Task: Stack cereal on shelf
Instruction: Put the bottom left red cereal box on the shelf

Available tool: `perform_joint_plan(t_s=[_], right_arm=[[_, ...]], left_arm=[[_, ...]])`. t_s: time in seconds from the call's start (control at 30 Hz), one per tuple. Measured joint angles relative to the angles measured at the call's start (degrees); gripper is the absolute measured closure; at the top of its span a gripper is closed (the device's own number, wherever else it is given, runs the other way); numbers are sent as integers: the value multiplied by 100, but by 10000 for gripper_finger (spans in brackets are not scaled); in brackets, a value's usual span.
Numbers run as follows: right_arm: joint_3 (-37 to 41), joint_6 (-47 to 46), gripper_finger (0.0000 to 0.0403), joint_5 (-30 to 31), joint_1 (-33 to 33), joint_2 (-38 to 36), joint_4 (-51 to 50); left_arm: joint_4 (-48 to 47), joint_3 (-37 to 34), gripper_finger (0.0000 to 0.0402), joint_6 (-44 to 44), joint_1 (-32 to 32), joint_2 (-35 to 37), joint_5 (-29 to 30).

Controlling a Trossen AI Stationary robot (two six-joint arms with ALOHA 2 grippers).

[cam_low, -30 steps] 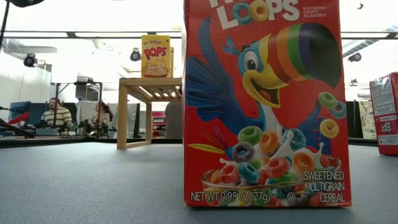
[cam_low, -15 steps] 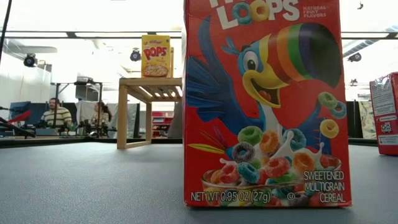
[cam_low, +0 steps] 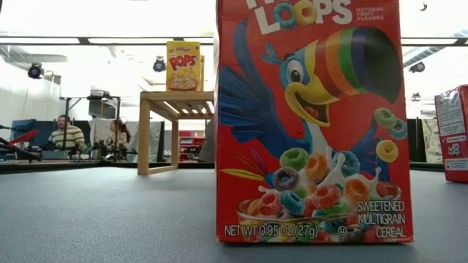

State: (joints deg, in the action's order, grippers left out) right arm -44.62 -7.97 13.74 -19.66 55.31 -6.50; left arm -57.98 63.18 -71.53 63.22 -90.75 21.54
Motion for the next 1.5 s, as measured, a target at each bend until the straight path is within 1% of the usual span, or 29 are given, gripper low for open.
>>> perform_joint_plan(t_s=[0.2, 0.57, 0.73, 1.03, 1.2, 1.5], right_arm=[[0, 0, 154, 45, 0, 0, 1], [0, 2, 156, 136, 0, 0, 2], [0, 6, 156, 136, 2, 0, 2], [0, 39, 156, 136, 2, 2, 153], [0, 45, 156, 136, 2, 2, 151], [2, 7, 156, 136, 2, 2, 144]], left_arm=[[5, -6, 97, 0, 12, -97, 0], [76, -7, 169, 11, 17, -76, 4], [83, -9, 191, 46, 17, -39, 88], [76, -9, 199, 63, 17, 121, 646], [78, 30, 199, 238, 16, 240, 915], [92, 144, 199, 304, 13, 289, 946]])
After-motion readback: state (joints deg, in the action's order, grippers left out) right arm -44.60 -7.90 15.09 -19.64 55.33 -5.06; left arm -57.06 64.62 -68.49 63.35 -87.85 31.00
